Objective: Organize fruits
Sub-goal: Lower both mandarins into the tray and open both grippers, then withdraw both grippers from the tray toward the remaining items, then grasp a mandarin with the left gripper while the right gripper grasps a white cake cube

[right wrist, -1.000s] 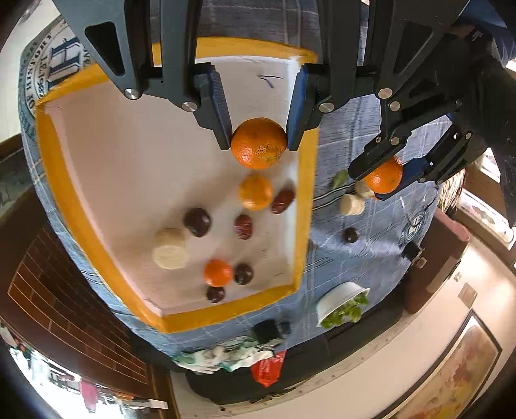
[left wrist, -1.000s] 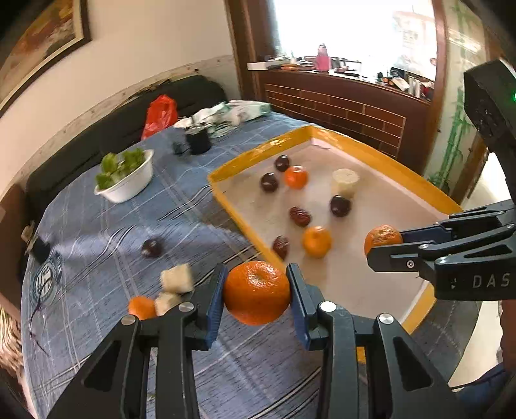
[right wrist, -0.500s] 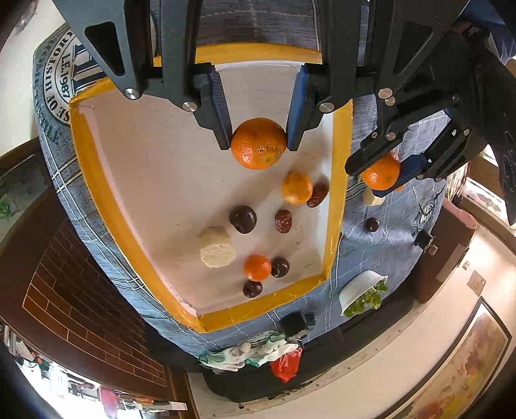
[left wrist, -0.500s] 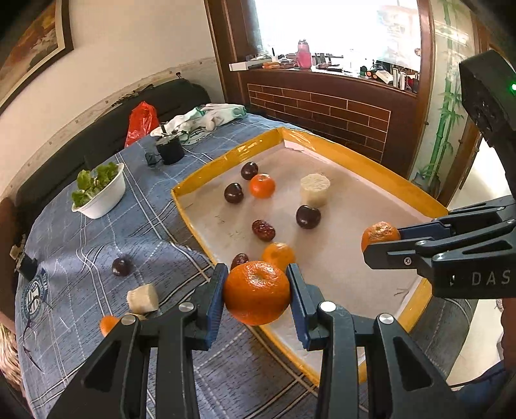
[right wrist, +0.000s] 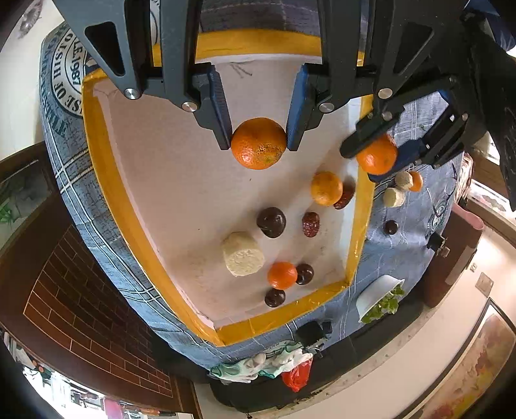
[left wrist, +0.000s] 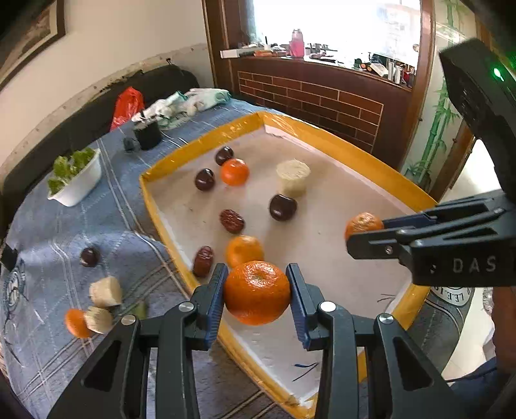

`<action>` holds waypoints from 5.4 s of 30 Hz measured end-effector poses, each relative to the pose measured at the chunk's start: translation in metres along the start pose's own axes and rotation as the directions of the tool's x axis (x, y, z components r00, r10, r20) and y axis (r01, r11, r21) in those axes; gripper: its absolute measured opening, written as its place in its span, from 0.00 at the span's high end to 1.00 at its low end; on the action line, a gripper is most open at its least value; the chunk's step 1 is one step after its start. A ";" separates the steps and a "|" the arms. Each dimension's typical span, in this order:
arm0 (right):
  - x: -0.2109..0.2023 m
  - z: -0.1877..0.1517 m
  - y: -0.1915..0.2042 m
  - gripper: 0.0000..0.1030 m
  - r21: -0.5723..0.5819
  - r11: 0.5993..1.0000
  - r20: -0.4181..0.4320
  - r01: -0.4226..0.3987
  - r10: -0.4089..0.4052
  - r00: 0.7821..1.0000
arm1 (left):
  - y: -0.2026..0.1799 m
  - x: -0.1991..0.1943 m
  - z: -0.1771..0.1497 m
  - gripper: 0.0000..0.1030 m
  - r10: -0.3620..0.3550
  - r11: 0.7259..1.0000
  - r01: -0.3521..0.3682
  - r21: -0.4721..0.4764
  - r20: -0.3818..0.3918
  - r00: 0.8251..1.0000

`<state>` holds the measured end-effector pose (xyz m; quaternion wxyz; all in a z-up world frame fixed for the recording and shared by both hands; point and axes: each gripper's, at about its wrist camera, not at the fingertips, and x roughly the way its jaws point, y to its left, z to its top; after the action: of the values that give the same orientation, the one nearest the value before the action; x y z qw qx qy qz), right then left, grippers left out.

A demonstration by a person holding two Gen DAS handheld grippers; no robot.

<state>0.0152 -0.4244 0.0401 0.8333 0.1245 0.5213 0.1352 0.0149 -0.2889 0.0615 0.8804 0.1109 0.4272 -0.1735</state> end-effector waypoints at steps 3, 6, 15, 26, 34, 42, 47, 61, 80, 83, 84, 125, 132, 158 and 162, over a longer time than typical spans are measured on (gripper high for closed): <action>0.006 0.004 -0.001 0.63 -0.011 1.000 -0.014 -0.007 0.007 1.000 | -0.005 0.008 -0.002 0.65 -0.014 1.000 0.014 -0.001 -0.020 1.000; 0.012 0.007 0.001 0.63 -0.031 0.999 -0.027 -0.015 0.014 1.000 | -0.008 0.015 -0.004 0.65 -0.014 1.000 0.014 0.002 -0.038 0.999; 0.032 0.021 0.004 0.63 -0.065 0.998 -0.054 -0.019 0.016 0.998 | -0.007 0.033 -0.007 0.65 -0.016 1.000 0.014 -0.026 -0.075 0.997; 0.054 0.046 0.012 0.62 -0.099 0.995 -0.060 -0.027 0.021 0.998 | -0.005 0.045 -0.006 0.65 -0.013 0.999 0.009 -0.047 -0.084 0.996; 0.057 0.050 0.017 0.62 -0.124 0.991 -0.055 -0.040 0.033 0.998 | -0.003 0.047 -0.005 0.61 -0.020 0.998 0.016 -0.056 -0.070 0.997; 0.043 0.051 0.012 0.54 -0.101 0.994 -0.019 -0.039 0.037 0.999 | -0.003 0.045 -0.003 0.54 -0.033 0.998 0.029 -0.062 -0.064 0.997; 0.032 0.048 0.008 0.53 -0.073 0.997 0.007 -0.029 0.030 1.000 | -0.001 0.037 -0.001 0.48 -0.035 0.997 0.032 -0.075 -0.039 0.999; 0.010 0.040 0.018 0.51 -0.040 0.999 0.060 -0.001 0.004 0.998 | 0.015 0.009 0.000 0.48 -0.027 0.996 0.029 -0.090 0.030 0.999; 0.007 0.025 0.078 0.48 -0.135 0.991 0.078 0.000 0.011 0.997 | 0.136 -0.039 -0.040 0.48 0.114 0.934 -0.087 -0.345 0.058 0.992; 0.006 0.023 0.081 0.48 -0.137 0.991 0.085 0.009 0.003 0.996 | 0.164 -0.038 -0.051 0.48 0.144 0.912 -0.121 -0.393 0.029 0.989; 0.005 0.022 0.081 0.48 -0.134 0.991 0.085 0.012 0.000 0.996 | 0.173 -0.037 -0.055 0.48 0.150 0.904 -0.131 -0.406 0.015 0.989; -0.002 0.003 0.098 0.48 -0.091 0.992 0.102 0.085 -0.076 0.992 | 0.215 -0.055 -0.125 0.56 0.061 0.911 -0.046 -0.409 0.024 0.998; 0.001 0.000 0.112 0.48 -0.121 0.989 0.094 0.085 -0.073 0.993 | 0.204 -0.038 -0.107 0.51 0.042 0.934 -0.028 -0.356 0.032 0.999; 0.033 0.005 0.156 0.48 -0.157 0.987 0.004 -0.029 0.030 1.000 | 0.202 -0.033 -0.133 0.67 0.006 0.927 -0.010 -0.376 -0.010 1.000; 0.062 0.009 0.184 0.47 -0.160 0.982 -0.079 -0.098 0.086 0.993 | 0.201 -0.046 -0.147 0.67 0.032 0.931 -0.040 -0.363 -0.028 0.999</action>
<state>0.0318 -0.2311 0.0567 0.8143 0.0745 0.5318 0.2204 -0.0363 -0.0446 0.0174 0.8840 -0.0444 0.4594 -0.0741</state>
